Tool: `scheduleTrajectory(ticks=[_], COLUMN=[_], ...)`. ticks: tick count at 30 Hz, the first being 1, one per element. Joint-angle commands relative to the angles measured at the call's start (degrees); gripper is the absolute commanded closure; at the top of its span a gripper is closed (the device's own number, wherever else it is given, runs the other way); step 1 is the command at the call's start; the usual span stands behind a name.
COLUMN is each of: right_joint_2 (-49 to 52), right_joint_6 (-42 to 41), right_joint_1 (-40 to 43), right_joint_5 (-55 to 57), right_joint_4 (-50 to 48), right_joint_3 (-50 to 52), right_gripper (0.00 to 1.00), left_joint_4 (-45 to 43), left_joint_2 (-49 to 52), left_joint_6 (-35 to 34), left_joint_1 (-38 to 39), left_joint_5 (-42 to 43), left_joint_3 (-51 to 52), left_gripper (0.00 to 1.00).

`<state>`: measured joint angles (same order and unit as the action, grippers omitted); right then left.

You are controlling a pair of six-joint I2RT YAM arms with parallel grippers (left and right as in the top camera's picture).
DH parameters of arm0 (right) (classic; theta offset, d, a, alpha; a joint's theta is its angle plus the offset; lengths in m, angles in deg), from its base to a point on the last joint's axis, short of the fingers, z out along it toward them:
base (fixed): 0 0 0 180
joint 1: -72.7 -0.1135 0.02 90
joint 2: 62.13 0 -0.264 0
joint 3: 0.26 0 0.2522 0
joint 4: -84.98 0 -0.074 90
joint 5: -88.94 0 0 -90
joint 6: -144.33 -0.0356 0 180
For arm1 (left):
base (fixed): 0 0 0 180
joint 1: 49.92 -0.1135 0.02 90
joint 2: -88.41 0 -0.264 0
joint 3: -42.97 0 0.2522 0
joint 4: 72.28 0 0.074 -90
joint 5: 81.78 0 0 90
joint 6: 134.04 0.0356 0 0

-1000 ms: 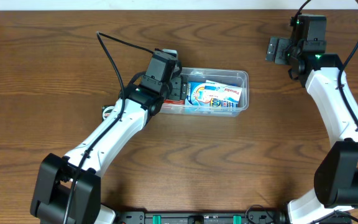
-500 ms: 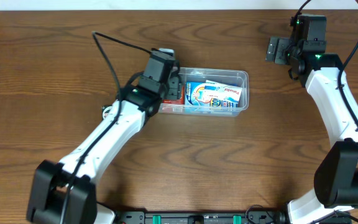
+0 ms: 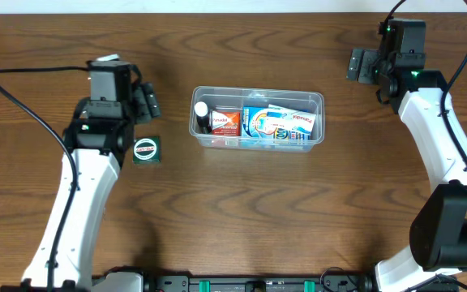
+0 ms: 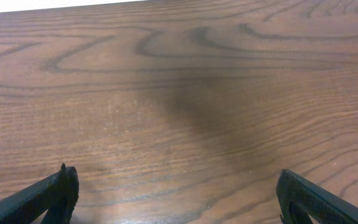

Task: Pack container
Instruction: 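Withdraw the left gripper and move it over the green Zam-Buk tin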

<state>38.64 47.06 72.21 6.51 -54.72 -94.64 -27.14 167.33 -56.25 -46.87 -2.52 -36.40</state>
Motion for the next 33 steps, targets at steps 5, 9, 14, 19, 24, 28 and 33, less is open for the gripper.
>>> scheduleTrajectory(ticks=[5, 9, 14, 19, 24, 28, 33], right_joint_2=[-0.59, -0.59, -0.59, -0.59, -0.59, -0.59, -0.59], right_joint_6=[-1.03, -1.03, -1.03, -1.03, -1.03, -1.03, -1.03], right_joint_1=[0.04, 0.04, 0.07, 0.04, 0.04, 0.04, 0.04], right_joint_5=[0.79, 0.79, 0.79, 0.79, 0.79, 0.79, 0.79], right_joint_4=[0.07, 0.07, 0.07, 0.04, 0.04, 0.07, 0.07], right_joint_3=[-0.46, -0.46, -0.46, -0.46, -0.46, -0.46, -0.46], right_gripper=[0.01, 0.01, 0.01, 0.01, 0.01, 0.01, 0.01], left_joint_4=[1.16, 1.14, 3.02, 4.11, 4.33, 5.92, 5.46], left_joint_2=[10.91, 17.62, 23.08, 24.44, 24.44, 24.44, 24.46], left_joint_6=[0.87, 5.95, 6.36, 6.38, 6.36, 6.36, 6.36], left_joint_1=[-3.15, -3.15, -3.15, -3.15, -3.15, -3.15, -3.13], left_joint_5=[1.73, 6.12, 9.55, 9.70, 9.75, 10.14, 10.16], left_joint_3=[-0.20, -0.20, -0.20, 0.55, 1.92, 2.86, 3.72], left_gripper=[0.02, 0.02, 0.02, 0.02, 0.02, 0.02, 0.02])
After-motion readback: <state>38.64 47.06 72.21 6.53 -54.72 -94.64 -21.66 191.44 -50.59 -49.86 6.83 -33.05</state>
